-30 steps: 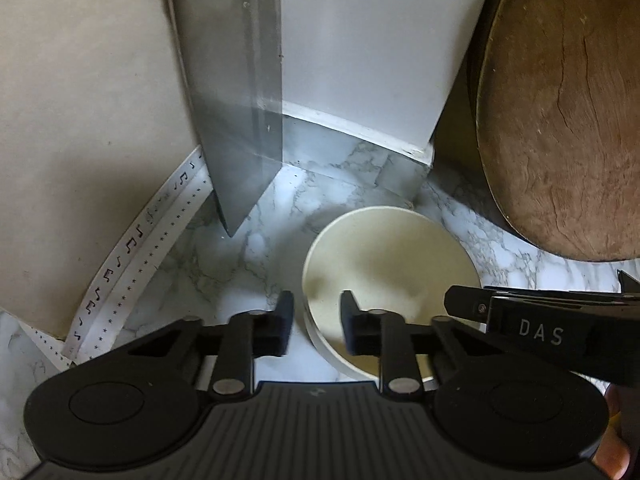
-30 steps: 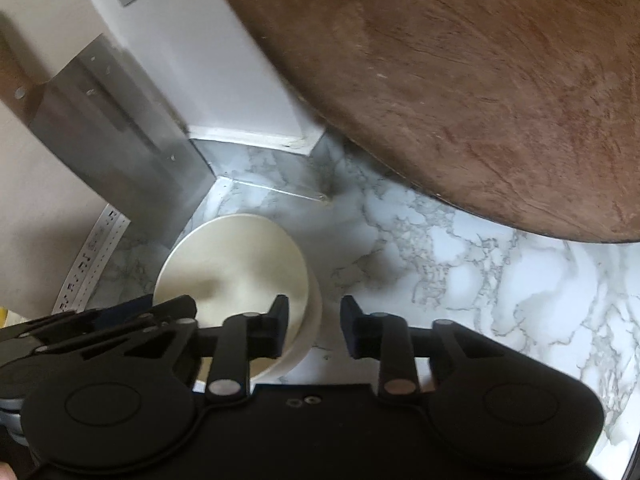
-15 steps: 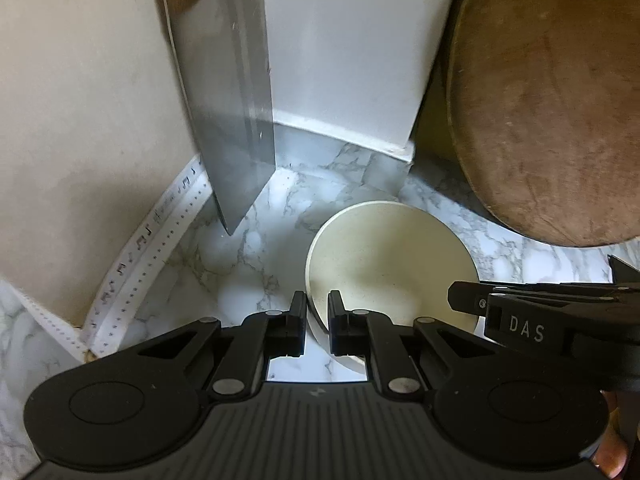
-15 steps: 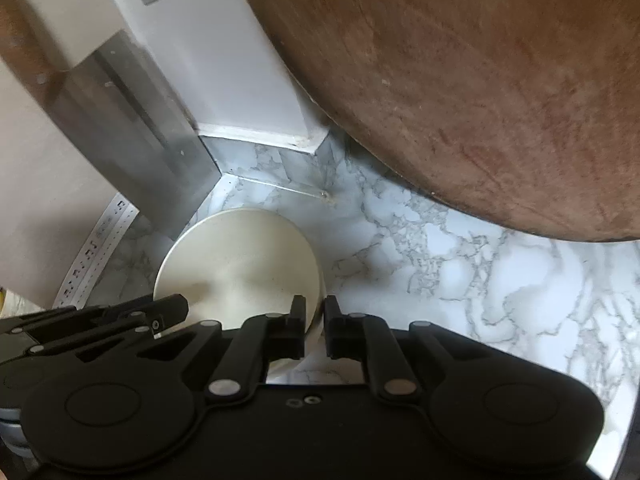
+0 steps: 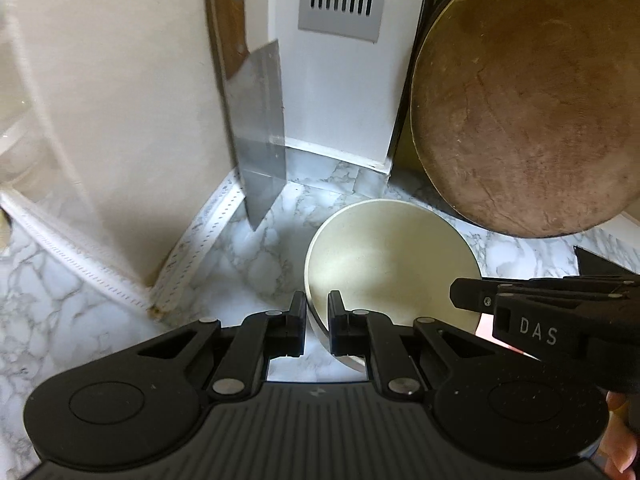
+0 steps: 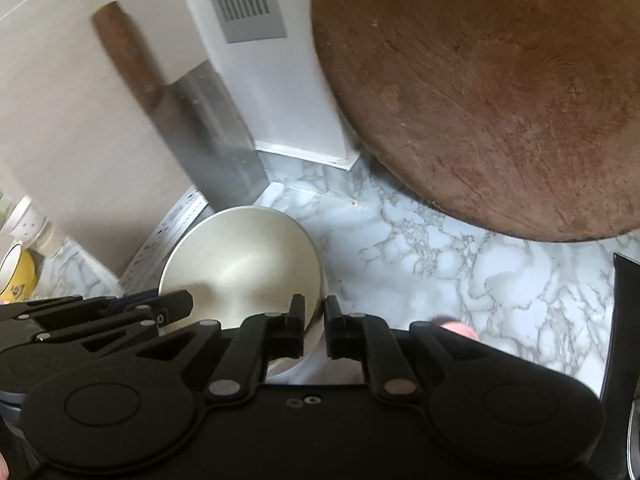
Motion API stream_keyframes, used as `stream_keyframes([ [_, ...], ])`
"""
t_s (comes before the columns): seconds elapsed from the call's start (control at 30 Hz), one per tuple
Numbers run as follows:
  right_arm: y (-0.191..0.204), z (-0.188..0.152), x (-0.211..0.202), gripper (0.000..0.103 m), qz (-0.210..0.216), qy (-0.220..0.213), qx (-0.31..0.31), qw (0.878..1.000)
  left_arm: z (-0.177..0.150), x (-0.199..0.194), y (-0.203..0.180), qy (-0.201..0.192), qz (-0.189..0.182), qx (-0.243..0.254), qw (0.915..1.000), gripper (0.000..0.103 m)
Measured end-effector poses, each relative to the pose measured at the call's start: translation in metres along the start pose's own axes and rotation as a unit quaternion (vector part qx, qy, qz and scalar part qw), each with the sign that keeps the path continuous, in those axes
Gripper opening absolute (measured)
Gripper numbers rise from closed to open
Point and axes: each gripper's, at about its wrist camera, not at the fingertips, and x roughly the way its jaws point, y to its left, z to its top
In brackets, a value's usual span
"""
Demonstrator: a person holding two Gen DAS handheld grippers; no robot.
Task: Organize plates and bowls
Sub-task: 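Lift the cream bowl with both grippers and carry it toward the pink bowl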
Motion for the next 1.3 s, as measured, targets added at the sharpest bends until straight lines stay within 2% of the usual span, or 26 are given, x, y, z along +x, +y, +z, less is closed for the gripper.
stream_keyframes([
  [0.37, 0.049, -0.029, -0.043, 0.009, 0.032, -0.020, -0.045, 0.998, -0.039, -0.069, 0.025, -0.029, 0.032, -0.020, 0.9989, 0.010],
  [0.73, 0.115, -0.061, -0.058, 0.009, 0.066, -0.022, -0.112, 0.991, -0.081, -0.119, 0.078, -0.032, 0.079, -0.060, 0.9945, 0.010],
  [0.97, 0.155, -0.076, -0.059, 0.009, 0.097, -0.008, -0.146, 0.985, -0.107, -0.137, 0.117, -0.022, 0.096, -0.095, 0.9906, 0.010],
  [1.3, 0.194, -0.099, -0.037, 0.009, 0.113, 0.031, -0.175, 0.978, -0.136, -0.138, 0.154, 0.002, 0.114, -0.127, 0.9854, 0.010],
])
